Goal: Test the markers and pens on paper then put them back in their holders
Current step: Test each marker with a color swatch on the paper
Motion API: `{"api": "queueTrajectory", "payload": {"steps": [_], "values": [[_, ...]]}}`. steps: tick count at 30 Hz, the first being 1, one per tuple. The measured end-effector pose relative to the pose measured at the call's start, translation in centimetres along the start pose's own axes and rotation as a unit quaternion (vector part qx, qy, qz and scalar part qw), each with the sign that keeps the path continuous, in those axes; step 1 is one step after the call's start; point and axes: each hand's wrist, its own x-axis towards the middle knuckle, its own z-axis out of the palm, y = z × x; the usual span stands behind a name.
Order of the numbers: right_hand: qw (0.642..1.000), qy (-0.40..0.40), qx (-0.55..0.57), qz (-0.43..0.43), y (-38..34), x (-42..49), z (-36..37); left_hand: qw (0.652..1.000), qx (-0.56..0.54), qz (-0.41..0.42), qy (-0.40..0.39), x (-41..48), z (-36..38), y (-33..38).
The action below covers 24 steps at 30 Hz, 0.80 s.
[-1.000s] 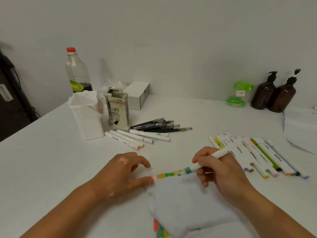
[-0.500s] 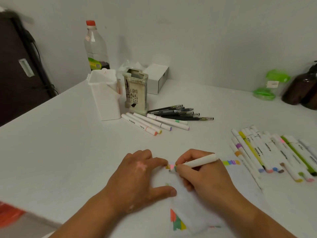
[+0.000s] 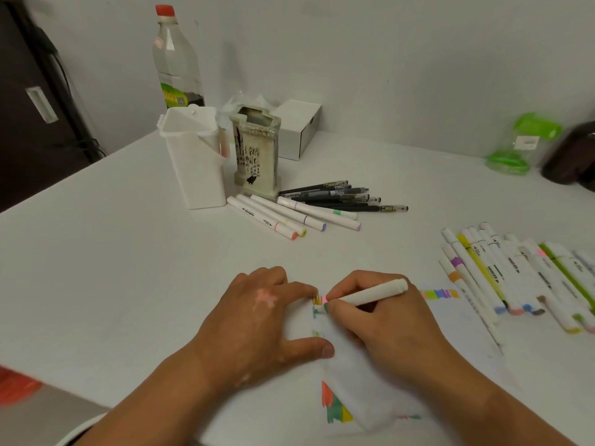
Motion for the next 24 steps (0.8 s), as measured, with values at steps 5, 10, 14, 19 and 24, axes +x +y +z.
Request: {"api": "queueTrajectory", "payload": {"steps": [5,10,14,19,24], "values": [[1.000,-0.004,-0.013,0.003,-0.1,0.0,0.0,1.000,-0.004,0.002,0.002,-0.1,-0.1,0.1],[1.000,0.009,-0.015,-0.001,-0.1,-0.1,0.0,1.000,0.000,0.003,0.005,0.0,0.0,0.0],[0.999,0.026,-0.022,-0.005,0.2,0.0,0.2,1.000,-0.002,0.002,0.004,0.0,0.1,-0.1],[1.000,0.023,0.015,-0.002,0.4,0.0,0.0,1.000,-0.010,0.004,0.002,-0.1,0.0,0.0],[0.934,0.089,0.346,-0.004,-0.3,0.8,-2.9,0.965,-0.240,-0.050,0.095,0.7,-1.4,-0.7]]}}
